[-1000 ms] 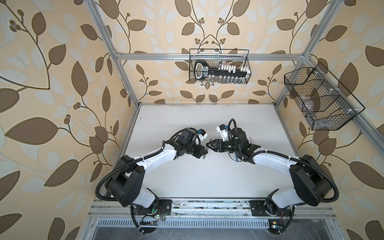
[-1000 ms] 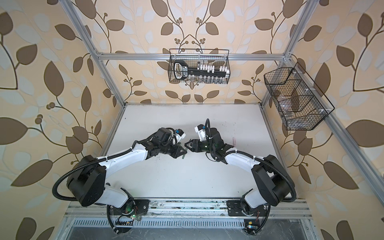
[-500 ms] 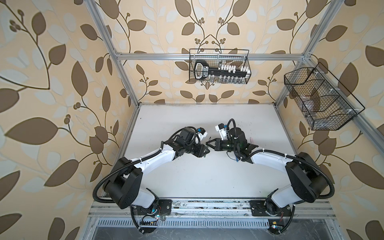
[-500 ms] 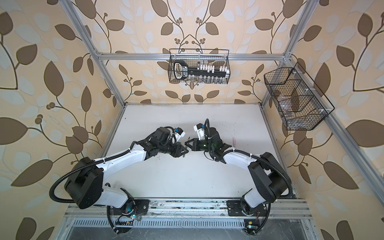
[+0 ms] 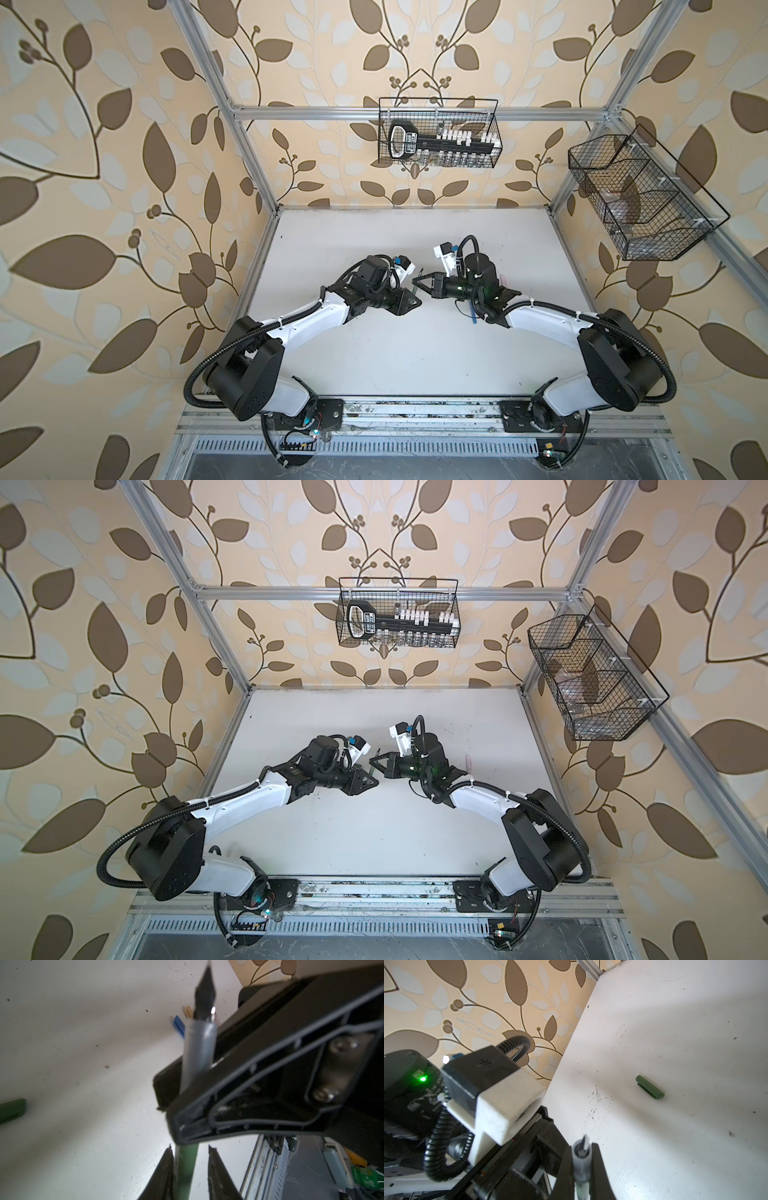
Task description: Insert the pens into the pen caps
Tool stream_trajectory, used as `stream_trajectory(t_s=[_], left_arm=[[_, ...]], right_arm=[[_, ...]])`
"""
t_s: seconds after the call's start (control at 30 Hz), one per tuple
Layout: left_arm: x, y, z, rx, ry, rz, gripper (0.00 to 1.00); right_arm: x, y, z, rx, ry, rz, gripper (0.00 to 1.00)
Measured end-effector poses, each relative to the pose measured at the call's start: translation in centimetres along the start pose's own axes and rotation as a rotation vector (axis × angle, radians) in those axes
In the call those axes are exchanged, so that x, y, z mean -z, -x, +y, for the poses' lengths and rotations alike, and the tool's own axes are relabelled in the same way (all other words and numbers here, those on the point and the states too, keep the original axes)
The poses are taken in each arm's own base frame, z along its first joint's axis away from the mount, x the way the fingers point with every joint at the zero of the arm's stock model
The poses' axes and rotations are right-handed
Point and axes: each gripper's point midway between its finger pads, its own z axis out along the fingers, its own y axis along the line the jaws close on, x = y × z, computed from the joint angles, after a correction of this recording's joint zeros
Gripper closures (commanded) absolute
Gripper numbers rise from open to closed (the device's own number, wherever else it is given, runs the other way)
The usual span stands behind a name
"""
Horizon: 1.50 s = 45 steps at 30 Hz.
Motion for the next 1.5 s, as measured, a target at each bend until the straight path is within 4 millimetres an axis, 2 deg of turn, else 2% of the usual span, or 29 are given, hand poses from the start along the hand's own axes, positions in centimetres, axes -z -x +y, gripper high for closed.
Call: stream_trajectory(t_s=[0.17, 0.2, 0.27, 0.43, 0.5, 0.57, 0.63, 0.7, 0.77, 0.83, 0.93, 1.07, 1.17, 1.33, 1.5], left_arm=[[0.0, -0.1, 0.1, -0.014, 0.011, 0.005, 1.00], [0.1, -0.2, 0.2, -0.015, 0.015, 0.007, 1.00], [0.3, -0.3, 0.3, -0.019, 0.029, 0.010, 1.00], [2.1, -0.7, 1.5, -0.018, 0.157, 0.001, 1.00], [3.2, -0.7, 2.0, -0.016, 0.214, -0.015, 1.00], [4.7, -0.8, 2.6, -0.006, 0.284, -0.037, 1.00], [6.3, -0.9, 3.2, 0.007, 0.350, -0.065, 1.00], [7.8, -1.2, 3.4, 0.019, 0.401, -0.092, 1.00], [9.4, -1.6, 3.5, 0.032, 0.440, -0.123, 1.00], [10.7, -1.8, 3.5, 0.046, 0.467, -0.158, 1.00], [12.3, -2.0, 3.4, 0.064, 0.493, -0.205, 1.00], [13.6, -1.9, 3.1, 0.073, 0.506, -0.251, 1.00], [14.1, -1.9, 2.9, 0.074, 0.507, -0.267, 1.00], [14.1, -1.9, 2.9, 0.074, 0.505, -0.269, 1.00], [14.1, -2.0, 2.9, 0.075, 0.506, -0.264, 1.00]], right_arm=[[0.1, -0.1, -0.1, -0.010, 0.005, -0.005, 1.00], [0.1, -0.2, -0.1, -0.011, 0.005, -0.005, 0.94], [0.0, -0.3, -0.1, -0.013, 0.007, -0.002, 0.70], [0.5, -0.1, -0.6, 0.040, -0.075, 0.006, 0.57], [0.5, 1.1, -0.5, 0.086, -0.132, 0.007, 0.52], [0.1, 3.1, 0.2, 0.149, -0.176, 0.004, 0.47], [-0.7, 5.2, 0.8, 0.209, -0.201, 0.005, 0.46], [-2.2, 6.7, 0.6, 0.253, -0.230, 0.035, 0.45], [-4.5, 7.2, -0.6, 0.275, -0.258, 0.087, 0.45], [-6.9, 6.6, -2.7, 0.275, -0.286, 0.159, 0.45], [-10.4, 4.5, -6.3, 0.260, -0.326, 0.278, 0.45], [-13.2, 1.3, -9.5, 0.241, -0.362, 0.408, 0.44], [-14.5, 0.1, -10.5, 0.242, -0.372, 0.462, 0.44], [-16.2, -0.8, -10.7, 0.265, -0.365, 0.507, 0.43], [-16.5, -2.4, -10.6, 0.264, -0.351, 0.558, 0.43]])
